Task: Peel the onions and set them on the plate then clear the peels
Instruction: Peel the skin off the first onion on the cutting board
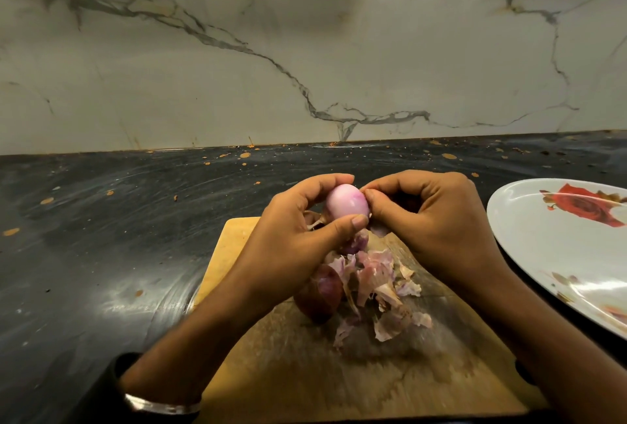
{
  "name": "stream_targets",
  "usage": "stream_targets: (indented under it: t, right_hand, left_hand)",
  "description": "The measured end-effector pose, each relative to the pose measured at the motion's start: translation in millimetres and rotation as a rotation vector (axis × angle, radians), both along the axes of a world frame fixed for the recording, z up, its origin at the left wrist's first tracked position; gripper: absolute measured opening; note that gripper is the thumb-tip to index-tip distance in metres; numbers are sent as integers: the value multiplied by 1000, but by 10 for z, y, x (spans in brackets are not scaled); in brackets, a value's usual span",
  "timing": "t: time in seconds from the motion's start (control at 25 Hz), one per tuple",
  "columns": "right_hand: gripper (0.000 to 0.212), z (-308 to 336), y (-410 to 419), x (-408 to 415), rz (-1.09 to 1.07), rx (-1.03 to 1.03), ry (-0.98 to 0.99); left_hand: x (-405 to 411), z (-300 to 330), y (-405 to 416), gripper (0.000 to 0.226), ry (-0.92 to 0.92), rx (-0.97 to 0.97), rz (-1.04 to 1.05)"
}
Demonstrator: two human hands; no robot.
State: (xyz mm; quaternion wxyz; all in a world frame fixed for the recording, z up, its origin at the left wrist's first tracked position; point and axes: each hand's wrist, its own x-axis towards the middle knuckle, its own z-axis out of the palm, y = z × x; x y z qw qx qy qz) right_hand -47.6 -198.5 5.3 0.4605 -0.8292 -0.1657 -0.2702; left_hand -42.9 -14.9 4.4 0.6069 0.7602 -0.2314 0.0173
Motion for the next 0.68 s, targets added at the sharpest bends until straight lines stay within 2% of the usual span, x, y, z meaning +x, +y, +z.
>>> stream_targets:
  t: [0.16,0.4,0.68]
  right_hand:
    - [10,28,-34,11,45,11,44]
    - [9,-11,13,8,-73,-72,-68]
    - [10,18,-29,26,-90,91,181]
  left_hand:
    - [15,31,23,48,44,-27,-12]
    - [16,22,17,48,65,-40,-31]
    - [-11,77,19,50,147,-174,-147]
